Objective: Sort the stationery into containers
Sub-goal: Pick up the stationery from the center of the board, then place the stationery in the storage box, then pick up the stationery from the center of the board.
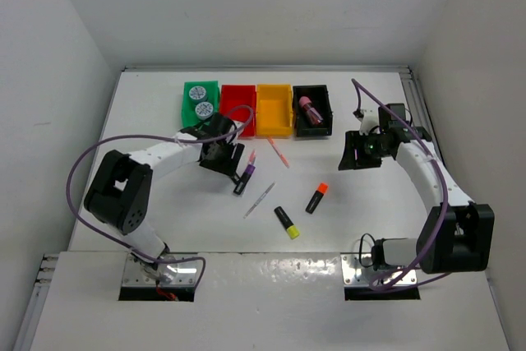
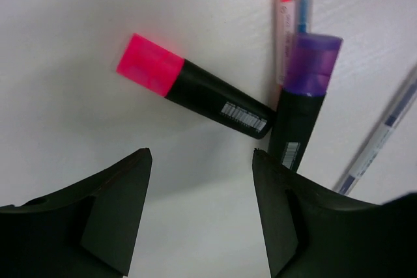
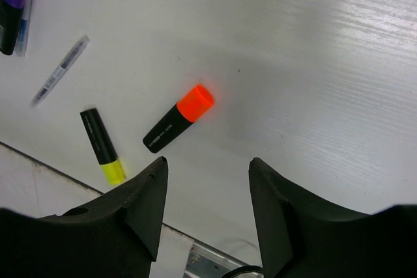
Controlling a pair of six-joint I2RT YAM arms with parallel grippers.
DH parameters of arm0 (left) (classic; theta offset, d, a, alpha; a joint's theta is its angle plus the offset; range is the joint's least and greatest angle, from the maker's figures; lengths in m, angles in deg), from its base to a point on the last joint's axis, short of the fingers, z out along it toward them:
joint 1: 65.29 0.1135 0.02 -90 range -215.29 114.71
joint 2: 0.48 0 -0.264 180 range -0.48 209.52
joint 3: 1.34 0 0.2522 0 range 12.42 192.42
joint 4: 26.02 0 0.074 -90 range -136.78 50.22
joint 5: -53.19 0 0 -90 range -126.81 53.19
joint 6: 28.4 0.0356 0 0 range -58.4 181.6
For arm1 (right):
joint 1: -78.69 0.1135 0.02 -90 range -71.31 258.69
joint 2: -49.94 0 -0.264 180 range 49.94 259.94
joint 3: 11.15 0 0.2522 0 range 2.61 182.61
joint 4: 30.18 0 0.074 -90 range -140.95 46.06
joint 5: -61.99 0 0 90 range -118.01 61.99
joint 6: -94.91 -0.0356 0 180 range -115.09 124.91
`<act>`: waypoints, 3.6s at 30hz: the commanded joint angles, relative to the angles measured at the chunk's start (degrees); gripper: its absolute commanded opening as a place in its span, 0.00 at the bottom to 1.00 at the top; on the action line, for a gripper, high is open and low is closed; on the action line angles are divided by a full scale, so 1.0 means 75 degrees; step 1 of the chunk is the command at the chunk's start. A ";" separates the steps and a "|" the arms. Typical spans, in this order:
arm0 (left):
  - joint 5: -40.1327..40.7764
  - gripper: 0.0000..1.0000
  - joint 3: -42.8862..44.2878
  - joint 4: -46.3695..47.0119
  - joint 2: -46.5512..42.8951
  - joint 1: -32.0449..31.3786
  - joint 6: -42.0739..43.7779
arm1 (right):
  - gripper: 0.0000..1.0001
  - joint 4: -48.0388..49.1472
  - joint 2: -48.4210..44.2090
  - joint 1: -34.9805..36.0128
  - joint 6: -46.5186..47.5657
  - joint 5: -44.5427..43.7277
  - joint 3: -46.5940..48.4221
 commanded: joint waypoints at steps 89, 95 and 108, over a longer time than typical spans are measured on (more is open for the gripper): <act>0.0434 0.64 0.1845 -0.0474 0.0182 -0.0535 -0.0079 | 0.69 0.0584 -0.0519 0.0344 -0.3423 -0.0482 -0.1700; 0.0386 0.60 0.1127 -0.0392 0.0298 -0.1485 -0.0290 | 0.69 0.0525 -0.0250 0.1174 -0.4010 -0.0999 -0.1631; 0.1067 0.59 0.1139 -0.0334 0.0943 -0.1615 -0.0279 | 0.68 0.0748 0.1635 0.2512 -0.4842 -0.1855 -0.0706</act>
